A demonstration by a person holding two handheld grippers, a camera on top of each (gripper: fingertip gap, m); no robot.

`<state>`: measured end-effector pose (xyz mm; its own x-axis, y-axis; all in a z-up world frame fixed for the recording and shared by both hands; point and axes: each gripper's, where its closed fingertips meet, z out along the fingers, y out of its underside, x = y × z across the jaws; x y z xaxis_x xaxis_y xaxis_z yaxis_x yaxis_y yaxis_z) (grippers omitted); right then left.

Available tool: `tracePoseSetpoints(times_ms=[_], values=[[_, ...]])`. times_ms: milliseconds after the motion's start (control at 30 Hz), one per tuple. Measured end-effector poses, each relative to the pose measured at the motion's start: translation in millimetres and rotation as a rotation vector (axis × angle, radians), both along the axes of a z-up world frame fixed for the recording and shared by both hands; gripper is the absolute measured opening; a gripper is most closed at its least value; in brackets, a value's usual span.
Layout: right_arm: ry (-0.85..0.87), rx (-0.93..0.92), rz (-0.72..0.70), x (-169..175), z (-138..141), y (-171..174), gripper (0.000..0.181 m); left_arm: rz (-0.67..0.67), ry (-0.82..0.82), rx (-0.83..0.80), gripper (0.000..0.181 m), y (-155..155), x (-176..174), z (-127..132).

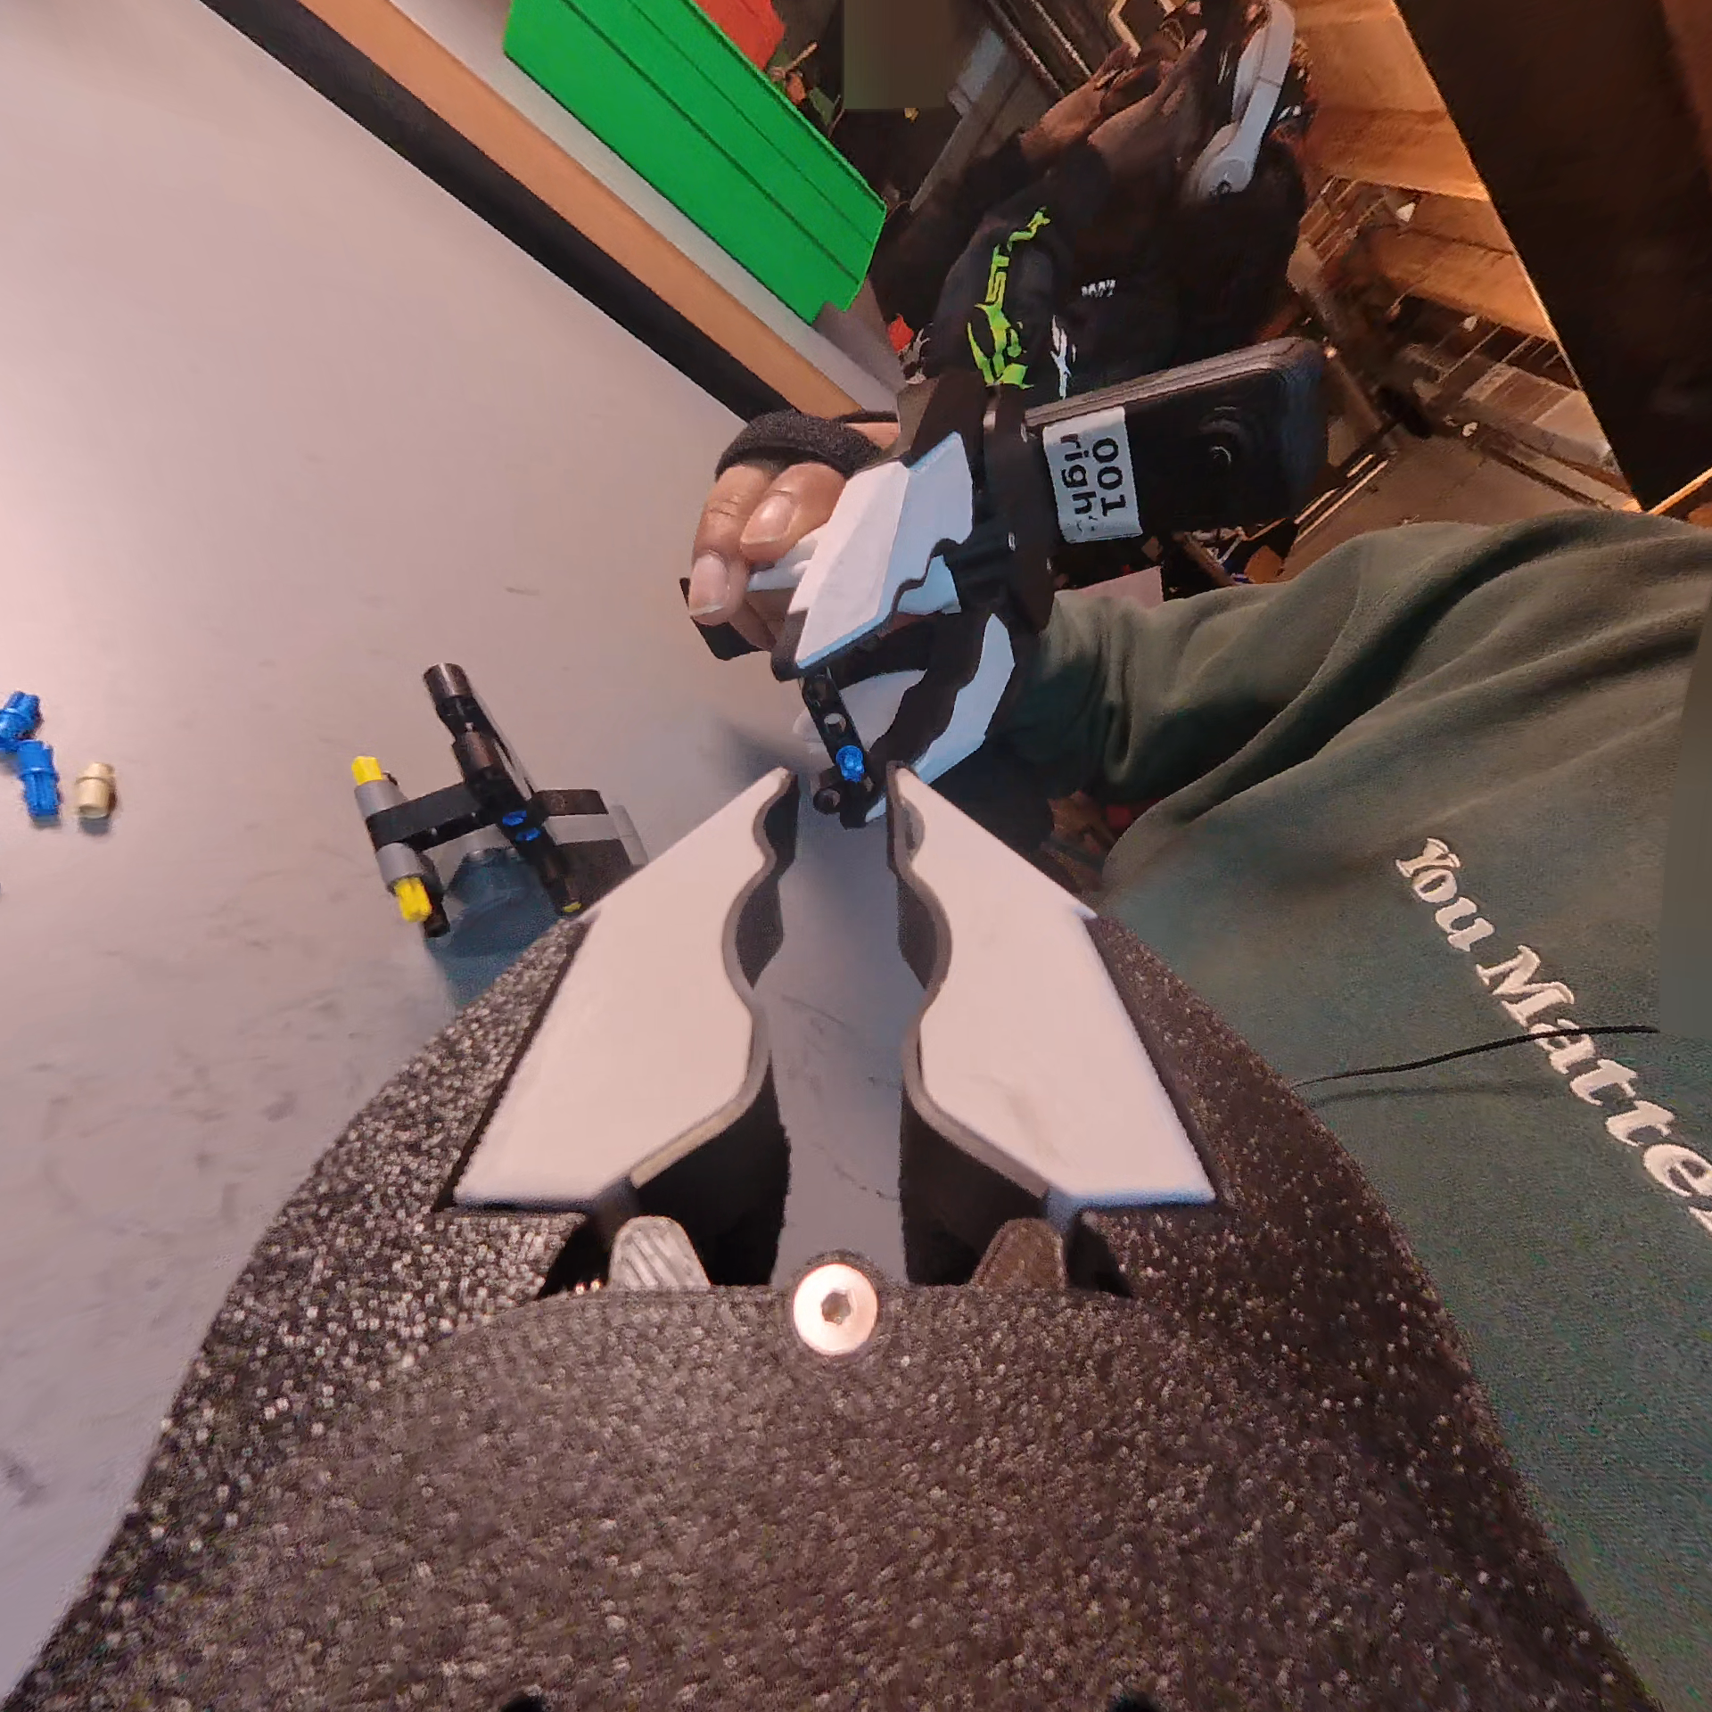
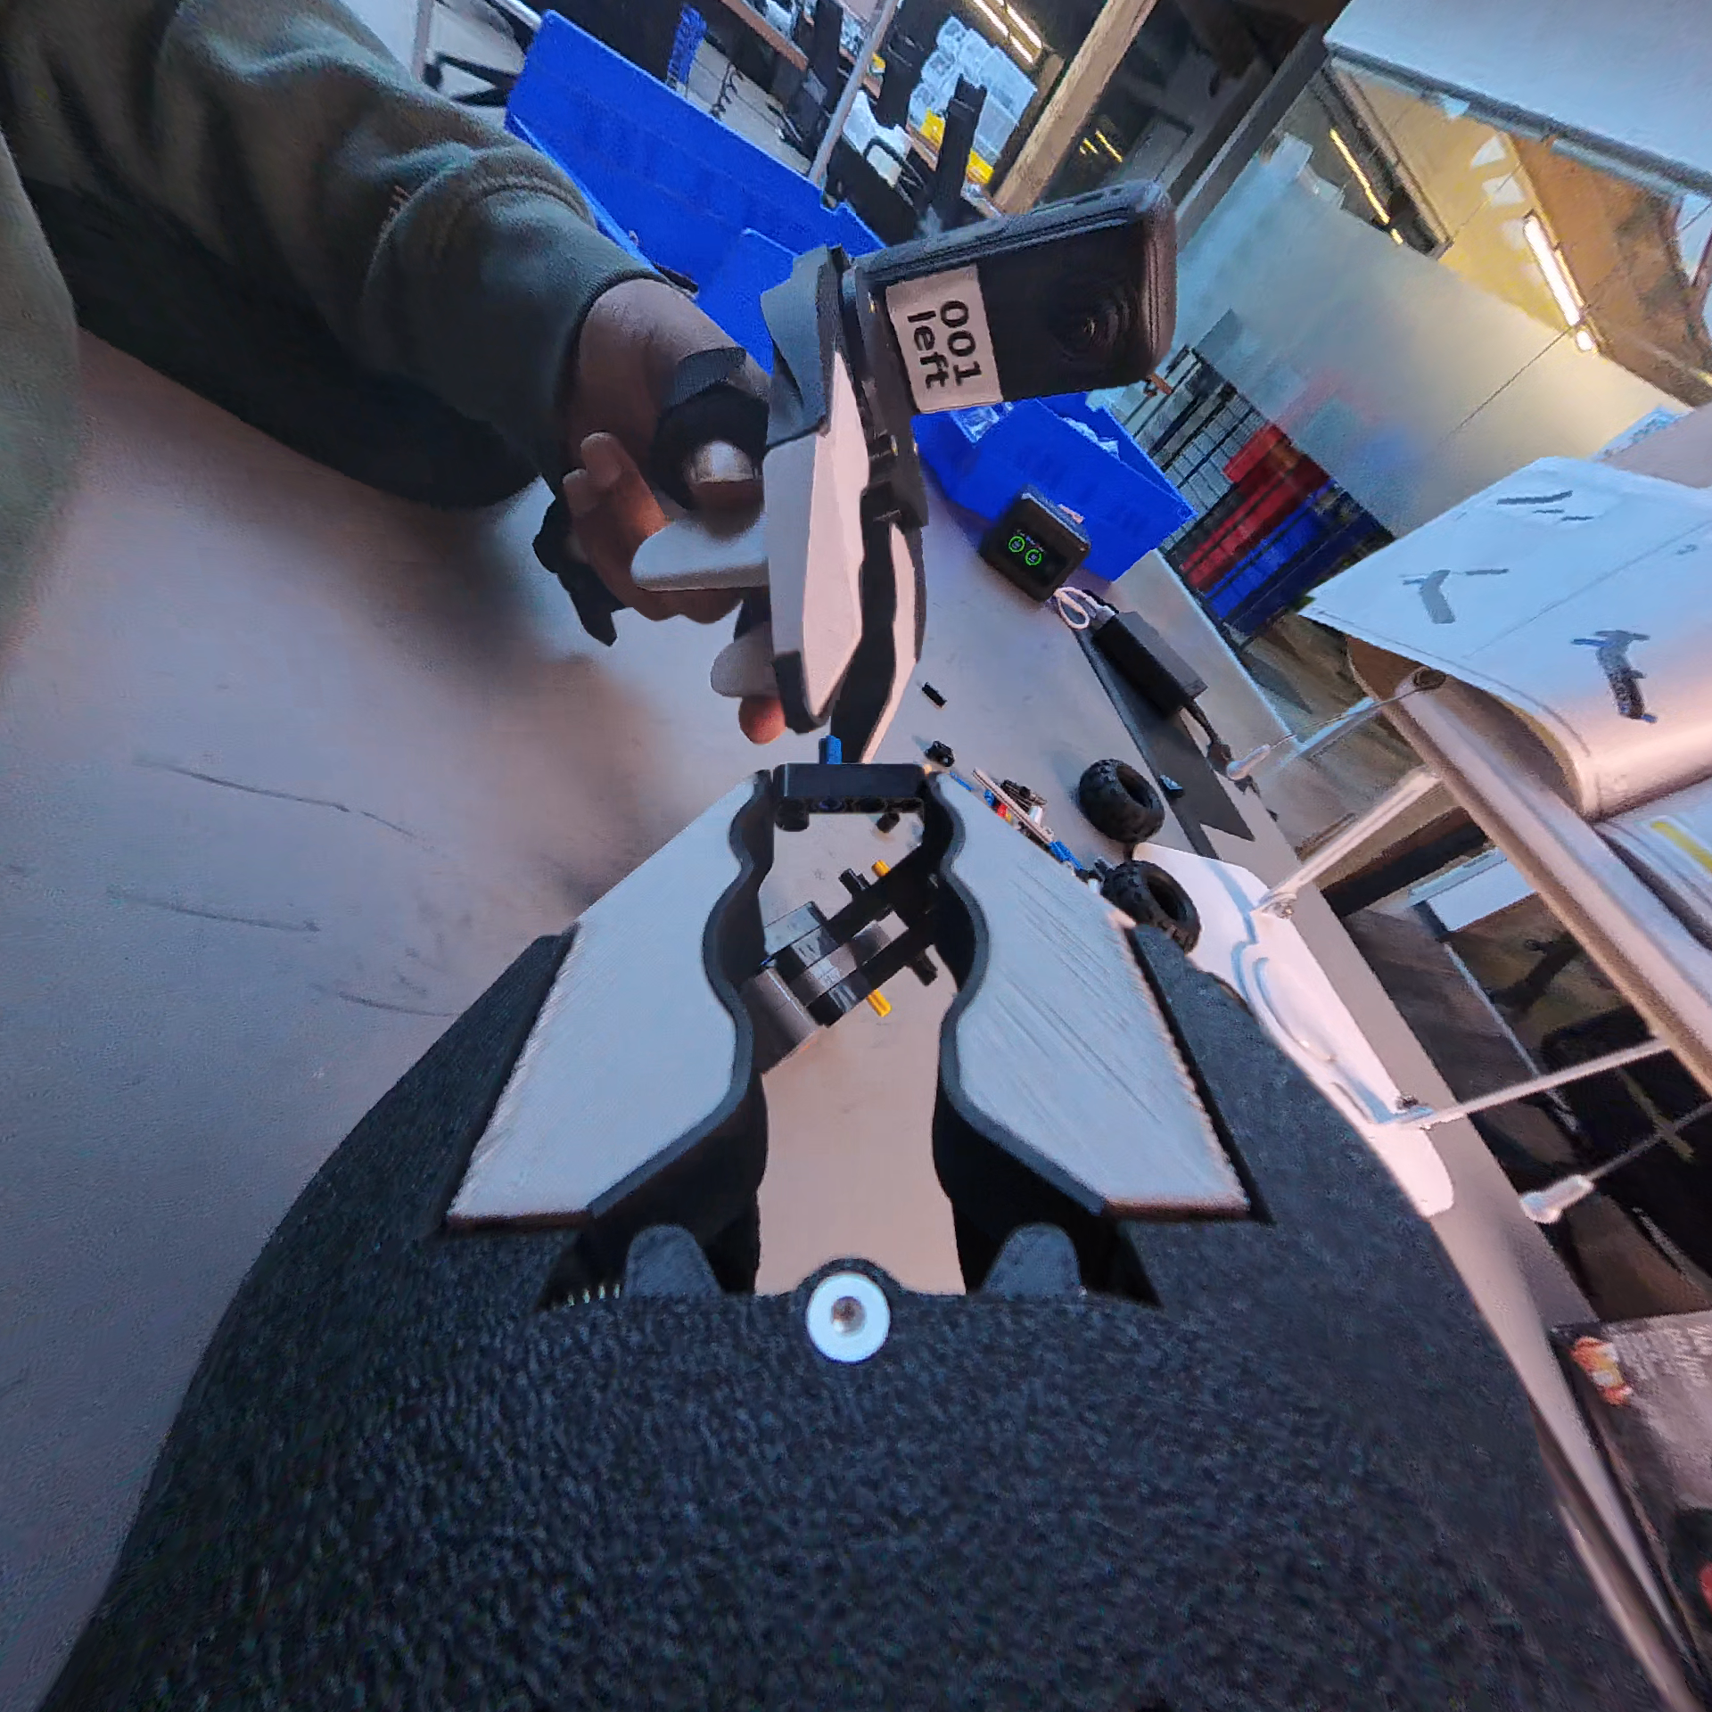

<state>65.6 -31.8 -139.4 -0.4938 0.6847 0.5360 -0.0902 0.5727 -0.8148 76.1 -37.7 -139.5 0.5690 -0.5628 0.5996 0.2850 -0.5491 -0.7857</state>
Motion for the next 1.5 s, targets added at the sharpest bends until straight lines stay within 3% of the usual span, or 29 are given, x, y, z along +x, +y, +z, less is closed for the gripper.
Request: tracePoseSetpoints(times_ms=[100, 367, 533, 600, 700, 800, 1000, 1167, 1267, 1333, 1400, 1500], values=[[0.015, 0.047, -0.015, -2, -2, -1, 0.032, 0.008, 0.049, 0.020, 0.004, -2, 0, 1], [0.037, 0.129, -0.043, -3, -4, -3, 0.031, 0.024, 0.161, 0.029, 0.004, -2, 1, -4], [-0.016, 0.064, -0.022, -1, 2, -6, 0.031, -0.007, 0.157, 0.042, 0.002, -5, 1, 2], [-0.047, 0.101, -0.070, -1, -3, 11, 0.031, 0.027, 0.145, 0.045, 0.002, -6, -13, 5], [-0.074, 0.010, -0.084, 9, 1, 29, 0.031, 0.108, 0.128, 0.074, 0.002, -12, -47, 18], [-0.037, 0.030, -0.098, 5, 4, 27, 0.031, 0.206, 0.239, 0.062, 0.003, -4, -70, 7], [-0.011, -0.007, -0.129, 0, 4, 36, 0.031, 0.444, 0.663, -0.021, 0.004, 15, -135, -44], [0.002, -0.009, -0.147, -7, 0, 34, 0.031, 0.496, 0.912, -0.038, 0.004, 41, -168, -67], [0.018, -0.007, -0.153, -8, -1, 33, 0.031, 0.491, 0.881, -0.053, 0.026, 46, -163, -69], [0.031, -0.010, -0.151, -9, 1, 32, 0.031, 0.480, 0.790, -0.018, 0.031, 45, -149, -57], [0.055, -0.012, -0.141, -8, 4, 28, 0.031, 0.401, 0.570, 0.031, 0.034, 41, -116, -34], [0.108, 0.005, -0.121, -8, 13, 18, 0.031, 0.152, 0.115, 0.062, 0.036, 24, -46, 11]])
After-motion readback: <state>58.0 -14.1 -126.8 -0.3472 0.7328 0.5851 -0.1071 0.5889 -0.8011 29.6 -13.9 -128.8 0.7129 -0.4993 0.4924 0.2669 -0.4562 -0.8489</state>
